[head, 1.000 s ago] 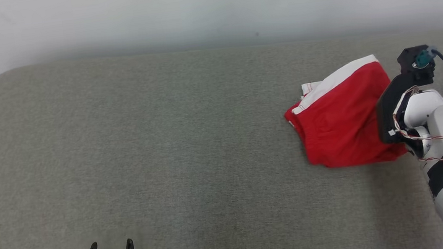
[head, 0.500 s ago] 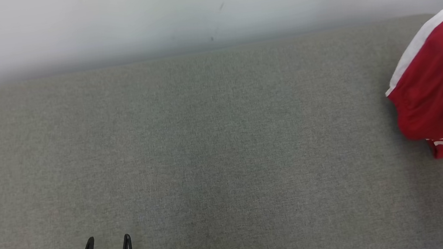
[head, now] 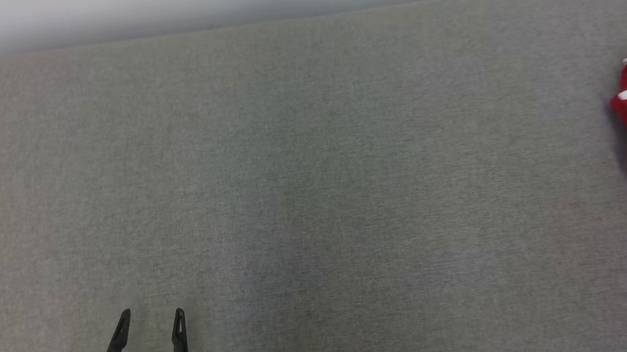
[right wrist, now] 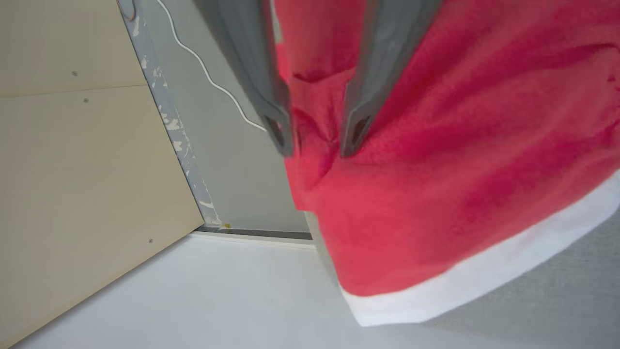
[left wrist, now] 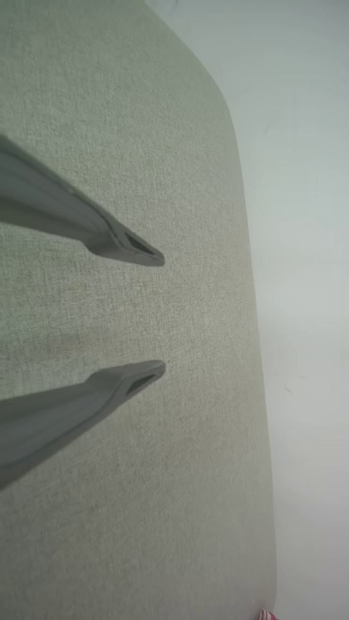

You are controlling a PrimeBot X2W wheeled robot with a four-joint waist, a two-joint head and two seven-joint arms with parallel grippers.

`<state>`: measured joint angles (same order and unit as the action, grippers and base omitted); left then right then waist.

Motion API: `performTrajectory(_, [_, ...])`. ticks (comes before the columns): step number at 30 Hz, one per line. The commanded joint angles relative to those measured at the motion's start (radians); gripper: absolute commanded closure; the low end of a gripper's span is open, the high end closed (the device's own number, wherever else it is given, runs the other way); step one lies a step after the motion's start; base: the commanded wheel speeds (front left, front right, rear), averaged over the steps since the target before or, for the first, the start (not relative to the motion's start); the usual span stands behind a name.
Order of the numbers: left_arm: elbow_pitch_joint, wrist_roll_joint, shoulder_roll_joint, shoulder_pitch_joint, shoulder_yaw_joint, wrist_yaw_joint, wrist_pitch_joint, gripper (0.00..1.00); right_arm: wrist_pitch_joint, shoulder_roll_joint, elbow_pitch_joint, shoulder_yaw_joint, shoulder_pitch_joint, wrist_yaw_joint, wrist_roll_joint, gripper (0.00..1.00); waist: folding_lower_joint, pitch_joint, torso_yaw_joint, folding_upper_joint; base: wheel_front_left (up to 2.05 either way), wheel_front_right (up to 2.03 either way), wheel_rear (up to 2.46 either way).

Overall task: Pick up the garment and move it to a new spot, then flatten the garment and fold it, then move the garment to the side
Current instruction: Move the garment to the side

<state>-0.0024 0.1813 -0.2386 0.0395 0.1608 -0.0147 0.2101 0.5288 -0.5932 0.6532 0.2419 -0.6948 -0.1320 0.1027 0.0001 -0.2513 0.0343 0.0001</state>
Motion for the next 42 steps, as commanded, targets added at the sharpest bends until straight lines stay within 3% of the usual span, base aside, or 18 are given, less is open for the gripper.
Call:
performTrajectory(1, [-0.007, -0.005, -0.007, -0.009, 0.002, 0.004, -0.002, 0.00, -0.017, -0.006, 0.009, 0.032, 0.026, 0.003, 0.050, 0.00, -0.0001, -0.031, 0.030, -0.0001, 0.00, 0.00, 0.00])
performTrajectory(7, [-0.019, -0.022, -0.016, -0.015, 0.012, 0.009, -0.004, 0.00, -0.048, 0.042, 0.019, 0.145, 0.044, 0.003, 0.142, 0.00, -0.0001, -0.033, 0.032, -0.0001, 0.00, 0.00, 0.00])
performTrajectory(12, [-0.021, 0.017, 0.007, -0.013, -0.012, 0.028, 0.017, 0.00, -0.140, 0.159, -0.013, 0.183, 0.048, 0.003, 0.119, 0.00, -0.0001, 0.014, 0.005, -0.0001, 0.00, 0.00, 0.00])
performTrajectory(18, [-0.007, 0.033, 0.022, 0.013, -0.028, 0.038, 0.038, 0.00, -0.256, 0.234, -0.052, 0.126, 0.107, 0.003, 0.030, 0.00, -0.0001, 0.090, -0.020, -0.0001, 0.00, 0.00, 0.00])
performTrajectory(21, [-0.001, 0.044, 0.040, 0.030, -0.052, 0.056, 0.049, 0.00, -0.334, 0.274, -0.104, 0.046, 0.175, 0.003, -0.053, 0.00, -0.0001, 0.145, -0.030, -0.0001, 0.00, 0.00, 0.00])
performTrajectory(25, [0.034, 0.063, 0.070, 0.049, -0.078, 0.071, 0.054, 0.00, -0.424, 0.289, -0.220, -0.079, 0.327, 0.003, -0.168, 0.00, -0.0001, 0.223, -0.027, -0.0001, 0.00, 0.00, 0.00])
performTrajectory(31, [0.092, 0.096, 0.104, 0.081, -0.126, 0.058, 0.055, 0.00, -0.529, 0.336, -0.443, -0.162, 0.573, 0.002, -0.326, 0.00, -0.0001, 0.316, -0.021, -0.0001, 0.00, 0.00, 0.00])
performTrajectory(34, [0.112, 0.094, 0.112, 0.085, -0.141, 0.046, 0.054, 0.00, -0.568, 0.376, -0.494, -0.167, 0.646, 0.002, -0.351, 0.00, -0.0001, 0.336, -0.026, -0.0001, 0.00, 0.00, 0.00])
performTrajectory(42, [0.179, 0.068, 0.122, 0.081, -0.159, -0.004, 0.055, 0.00, -0.636, 0.469, -0.497, -0.201, 0.745, 0.002, -0.270, 0.00, -0.0001, 0.359, -0.047, -0.0001, 0.00, 0.00, 0.00])
